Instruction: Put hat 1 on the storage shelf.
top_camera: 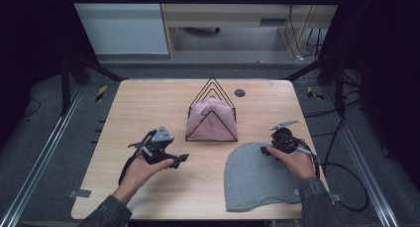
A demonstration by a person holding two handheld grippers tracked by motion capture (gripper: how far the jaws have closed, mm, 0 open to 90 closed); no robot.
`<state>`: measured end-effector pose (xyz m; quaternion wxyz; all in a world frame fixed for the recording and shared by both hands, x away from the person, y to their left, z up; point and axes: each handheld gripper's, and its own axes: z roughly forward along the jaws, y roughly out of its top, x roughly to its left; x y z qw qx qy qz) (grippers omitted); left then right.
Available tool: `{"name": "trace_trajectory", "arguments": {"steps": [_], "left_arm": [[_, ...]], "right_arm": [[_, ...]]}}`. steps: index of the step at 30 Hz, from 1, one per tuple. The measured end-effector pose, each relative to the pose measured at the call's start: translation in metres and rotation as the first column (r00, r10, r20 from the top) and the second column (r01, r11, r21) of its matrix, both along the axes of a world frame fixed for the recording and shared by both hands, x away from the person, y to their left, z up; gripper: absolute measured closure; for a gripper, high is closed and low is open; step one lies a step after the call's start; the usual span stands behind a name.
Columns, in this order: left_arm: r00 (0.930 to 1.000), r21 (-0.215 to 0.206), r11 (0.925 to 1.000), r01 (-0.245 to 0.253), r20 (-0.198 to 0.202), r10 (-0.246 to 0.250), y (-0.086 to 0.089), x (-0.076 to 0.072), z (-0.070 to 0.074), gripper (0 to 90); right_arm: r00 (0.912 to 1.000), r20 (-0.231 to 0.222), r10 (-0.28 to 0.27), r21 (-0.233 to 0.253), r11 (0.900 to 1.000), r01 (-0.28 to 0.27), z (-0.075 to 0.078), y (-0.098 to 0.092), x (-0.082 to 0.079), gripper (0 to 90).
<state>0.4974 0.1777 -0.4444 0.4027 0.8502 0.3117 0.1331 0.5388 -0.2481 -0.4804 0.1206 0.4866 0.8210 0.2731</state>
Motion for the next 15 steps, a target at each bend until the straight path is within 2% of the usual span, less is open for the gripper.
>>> {"name": "trace_trajectory", "arguments": {"steps": [7, 8, 10, 15], "left_arm": [[0.9991, -0.012, 0.9993, -0.034, -0.024, 0.034, 0.0062, -0.0009, -0.008, 12.6], [0.9991, -0.011, 0.9993, -0.036, -0.023, 0.035, 0.0064, -0.0016, -0.0086, 12.6], [0.9992, -0.008, 0.9993, -0.037, -0.012, 0.037, 0.0058, -0.0041, -0.0096, 13.3], [0.9991, 0.008, 0.9991, -0.041, -0.001, 0.041, 0.0068, -0.0051, -0.0105, 13.4]], "right_arm": [[0.9998, 0.007, 0.017, 0.0, 1.0, -0.017, -0.0012, 0.004, -0.0033, 42.7], [0.9998, 0.007, 0.017, 0.0, 1.0, -0.017, -0.0012, 0.004, -0.0033, 42.7], [0.9994, 0.016, 0.029, -0.03, 0.999, -0.029, -0.0014, 0.0053, -0.0051, 46.2], [0.9994, 0.015, 0.032, -0.045, 0.999, -0.031, -0.0016, 0.0054, -0.0059, 47.3]]}}
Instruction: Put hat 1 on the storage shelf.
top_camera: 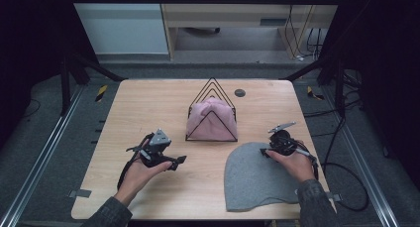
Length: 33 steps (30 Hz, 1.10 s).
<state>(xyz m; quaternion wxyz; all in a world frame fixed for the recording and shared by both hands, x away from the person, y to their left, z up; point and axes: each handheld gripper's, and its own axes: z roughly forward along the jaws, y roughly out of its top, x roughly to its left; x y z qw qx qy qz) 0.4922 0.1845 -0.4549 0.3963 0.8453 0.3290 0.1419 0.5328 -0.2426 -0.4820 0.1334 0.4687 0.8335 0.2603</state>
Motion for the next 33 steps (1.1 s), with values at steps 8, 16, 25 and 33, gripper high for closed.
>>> {"name": "trace_trajectory", "arguments": {"steps": [8, 16, 25, 33], "left_arm": [[0.9999, 0.015, 0.9998, -0.015, -0.005, 0.015, 0.002, -0.001, -0.004, 14.5], [0.9994, 0.017, 0.9995, -0.028, -0.021, 0.028, 0.004, 0.0, -0.008, 15.8], [0.998, 0.024, 0.9978, -0.062, -0.016, 0.062, 0.007, 0.0, -0.011, 17.2], [0.9991, -0.007, 1.0, -0.002, -0.042, 0.001, 0.002, -0.002, -0.012, 14.5]], "right_arm": [[0.9997, -0.002, 0.022, 0.0, 1.0, -0.022, 0.0, -0.001, -0.002, 62.2], [0.9971, -0.007, 0.076, 0.03, 0.997, -0.076, -0.001, 0.0, -0.007, 83.4], [0.9933, 0.047, 0.106, 0.101, 0.989, -0.11, 0.015, 0.0, -0.018, 86.5], [0.9827, 0.109, 0.149, 0.162, 0.973, -0.166, 0.042, 0.006, -0.037, 86.6]]}}
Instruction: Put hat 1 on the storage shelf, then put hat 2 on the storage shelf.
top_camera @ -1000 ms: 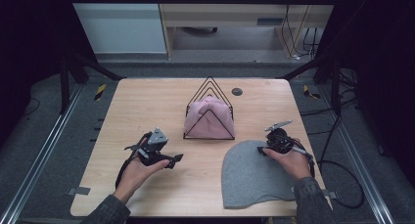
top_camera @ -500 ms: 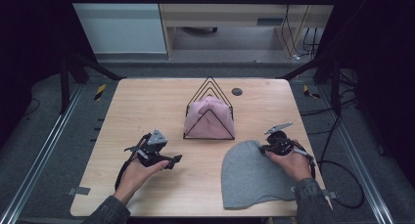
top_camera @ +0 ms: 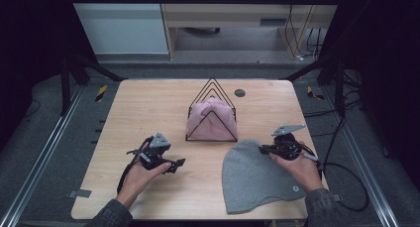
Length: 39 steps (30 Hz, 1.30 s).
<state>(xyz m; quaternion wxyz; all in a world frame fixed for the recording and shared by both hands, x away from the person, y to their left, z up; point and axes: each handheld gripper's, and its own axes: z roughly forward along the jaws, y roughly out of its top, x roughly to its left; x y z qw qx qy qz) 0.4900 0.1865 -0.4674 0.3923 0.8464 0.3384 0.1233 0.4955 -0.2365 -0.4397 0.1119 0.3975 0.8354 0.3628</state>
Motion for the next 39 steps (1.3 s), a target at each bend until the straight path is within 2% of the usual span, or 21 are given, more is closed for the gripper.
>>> {"name": "trace_trajectory", "arguments": {"steps": [1, 4, 5, 7, 8, 9, 12, 13, 15, 20, 26, 27, 28, 29, 32, 33, 35, 36, 37, 39], "left_arm": [[0.9999, -0.003, 0.9999, 0.014, -0.001, -0.014, -0.001, -0.001, 0.0, 13.6], [0.9987, -0.053, 0.9973, 0.051, 0.0, -0.051, 0.0, -0.003, 0.001, 12.4], [0.9986, -0.059, 0.9969, 0.052, -0.001, -0.053, 0.001, -0.003, 0.001, 12.2], [0.9991, -0.071, 0.9966, 0.043, 0.006, -0.043, 0.003, -0.003, 0.003, 12.2], [0.9988, -0.088, 0.995, 0.048, -0.01, -0.049, 0.005, -0.003, 0.002, 12.2], [0.9988, -0.088, 0.995, 0.048, -0.01, -0.049, 0.005, -0.003, 0.002, 12.2], [0.9971, -0.09, 0.9941, 0.06, -0.041, -0.064, 0.005, -0.002, -0.001, 12.9], [0.9971, -0.09, 0.9941, 0.06, -0.041, -0.064, 0.005, -0.002, -0.001, 13.2], [0.9955, -0.087, 0.9933, 0.077, -0.049, -0.081, 0.004, -0.003, -0.002, 13.2], [0.9935, -0.095, 0.991, 0.094, -0.055, -0.099, 0.002, -0.004, -0.003, 13.1], [0.9913, -0.116, 0.9869, 0.112, -0.057, -0.119, 0.002, -0.005, -0.002, 13.1], [0.9907, -0.117, 0.9864, 0.116, -0.058, -0.123, 0.002, -0.005, -0.002, 13.1], [0.9903, -0.117, 0.986, 0.119, -0.058, -0.126, 0.002, -0.005, -0.002, 13.1], [0.9899, -0.12, 0.9853, 0.121, -0.06, -0.129, 0.002, -0.006, -0.002, 13.2], [0.9879, -0.135, 0.9813, 0.137, -0.054, -0.145, 0.001, -0.007, 0.0, 13.2], [0.9872, -0.142, 0.9796, 0.142, -0.053, -0.15, 0.001, -0.007, 0.0, 13.2], [0.9848, -0.15, 0.9759, 0.159, -0.047, -0.167, 0.0, -0.008, 0.002, 13.1], [0.9838, -0.155, 0.9739, 0.165, -0.044, -0.174, 0.0, -0.009, 0.002, 13.2], [0.983, -0.161, 0.9724, 0.169, -0.043, -0.178, 0.0, -0.009, 0.003, 13.2], [0.9819, -0.175, 0.9687, 0.177, -0.037, -0.186, 0.001, -0.01, 0.004, 13.1]], "right_arm": [[0.9997, 0.024, 0.008, 0.02, 1.0, -0.008, 0.009, 0.002, -0.006, 86.6], [0.9987, 0.044, 0.025, 0.041, 0.999, -0.027, 0.017, 0.005, -0.011, 86.6], [0.9965, 0.07, 0.046, 0.041, 0.998, -0.049, 0.024, 0.009, -0.015, 86.6], [0.9959, 0.073, 0.054, 0.045, 0.997, -0.057, 0.028, 0.011, -0.018, 86.6], [0.9927, 0.094, 0.076, 0.048, 0.996, -0.08, 0.036, 0.015, -0.021, 86.5], [0.9927, 0.094, 0.076, 0.048, 0.996, -0.08, 0.036, 0.015, -0.021, 86.5], [0.9846, 0.136, 0.11, 0.047, 0.992, -0.118, 0.051, 0.025, -0.029, 86.5], [0.9846, 0.136, 0.11, 0.047, 0.992, -0.118, 0.051, 0.025, -0.029, 86.5], [0.9775, 0.163, 0.134, 0.044, 0.989, -0.142, 0.063, 0.034, -0.033, 86.5], [0.9691, 0.192, 0.155, 0.038, 0.986, -0.165, 0.074, 0.045, -0.035, 86.5], [0.9603, 0.224, 0.166, 0.057, 0.981, -0.183, 0.087, 0.058, -0.035, 86.5], [0.9547, 0.238, 0.178, 0.055, 0.979, -0.196, 0.092, 0.065, -0.037, 86.5], [0.9547, 0.238, 0.178, 0.055, 0.979, -0.196, 0.092, 0.065, -0.037, 86.5], [0.9496, 0.25, 0.189, 0.053, 0.977, -0.208, 0.096, 0.07, -0.038, 86.5], [0.9445, 0.264, 0.196, 0.054, 0.975, -0.217, 0.102, 0.075, -0.039, 86.5], [0.9389, 0.279, 0.201, 0.057, 0.973, -0.225, 0.108, 0.081, -0.04, 86.5], [0.9362, 0.286, 0.205, 0.058, 0.971, -0.231, 0.11, 0.084, -0.04, 86.5], [0.9301, 0.298, 0.214, 0.056, 0.969, -0.241, 0.117, 0.09, -0.04, 86.5], [0.9301, 0.298, 0.214, 0.056, 0.969, -0.241, 0.117, 0.09, -0.04, 86.5], [0.9244, 0.306, 0.228, 0.051, 0.966, -0.255, 0.122, 0.097, -0.039, 86.5]]}}
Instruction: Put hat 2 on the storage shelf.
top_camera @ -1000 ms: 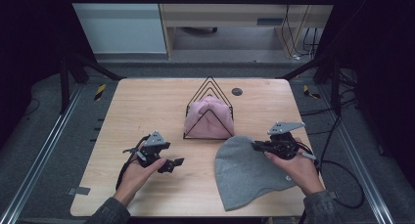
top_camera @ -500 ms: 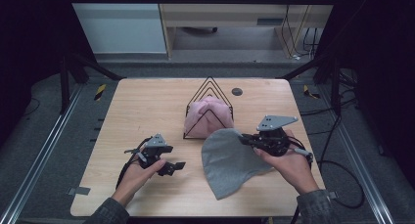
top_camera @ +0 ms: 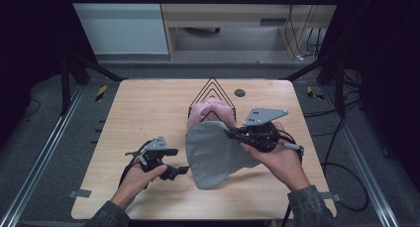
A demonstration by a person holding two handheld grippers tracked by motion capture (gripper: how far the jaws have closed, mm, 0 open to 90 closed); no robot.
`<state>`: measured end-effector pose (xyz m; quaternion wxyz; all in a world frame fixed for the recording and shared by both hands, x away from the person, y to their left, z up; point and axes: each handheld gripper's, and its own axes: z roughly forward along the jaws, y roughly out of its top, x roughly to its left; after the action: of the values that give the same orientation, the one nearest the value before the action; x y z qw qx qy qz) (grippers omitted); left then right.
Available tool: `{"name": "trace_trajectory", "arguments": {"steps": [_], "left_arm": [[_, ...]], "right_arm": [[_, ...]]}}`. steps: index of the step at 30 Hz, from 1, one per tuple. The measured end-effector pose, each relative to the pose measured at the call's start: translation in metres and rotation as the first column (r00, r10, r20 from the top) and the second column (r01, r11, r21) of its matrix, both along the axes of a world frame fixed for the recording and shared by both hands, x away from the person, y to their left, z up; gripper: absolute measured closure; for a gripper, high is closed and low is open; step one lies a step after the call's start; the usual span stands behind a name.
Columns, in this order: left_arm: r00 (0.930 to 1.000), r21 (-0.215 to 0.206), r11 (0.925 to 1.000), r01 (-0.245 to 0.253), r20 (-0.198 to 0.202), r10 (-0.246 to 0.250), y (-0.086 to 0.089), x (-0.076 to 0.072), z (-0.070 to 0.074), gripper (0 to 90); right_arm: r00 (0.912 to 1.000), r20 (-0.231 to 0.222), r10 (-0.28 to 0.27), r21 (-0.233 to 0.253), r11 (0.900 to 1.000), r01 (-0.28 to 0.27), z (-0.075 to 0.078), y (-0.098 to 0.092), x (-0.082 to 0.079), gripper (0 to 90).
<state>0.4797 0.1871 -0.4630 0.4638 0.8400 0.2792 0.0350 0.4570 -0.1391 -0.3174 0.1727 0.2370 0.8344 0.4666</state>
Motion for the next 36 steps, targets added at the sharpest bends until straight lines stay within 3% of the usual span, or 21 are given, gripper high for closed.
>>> {"name": "trace_trajectory", "arguments": {"steps": [6, 13, 24, 36], "left_arm": [[0.9998, -0.035, 0.9992, 0.016, 0.009, -0.016, 0.004, -0.001, 0.005, 13.1], [0.9998, -0.032, 0.9994, 0.016, 0.011, -0.015, 0.01, -0.002, 0.007, 12.7], [0.9994, -0.005, 0.9998, 0.019, 0.028, -0.018, 0.01, -0.004, 0.012, 12.0], [0.9967, 0.035, 0.9988, 0.034, 0.073, -0.037, 0.0, 0.004, 0.038, 12.9]], "right_arm": [[0.9999, 0.009, 0.009, -0.005, 1.0, -0.009, 0.005, 0.013, 0.005, 86.5], [0.9997, 0.018, 0.014, -0.008, 1.0, -0.014, 0.012, 0.021, 0.009, 86.4], [0.9988, 0.041, 0.026, 0.001, 1.0, -0.026, 0.028, 0.023, 0.011, 86.5], [0.9965, 0.069, 0.047, -0.011, 0.999, -0.046, 0.051, 0.027, 0.009, 86.6]]}}
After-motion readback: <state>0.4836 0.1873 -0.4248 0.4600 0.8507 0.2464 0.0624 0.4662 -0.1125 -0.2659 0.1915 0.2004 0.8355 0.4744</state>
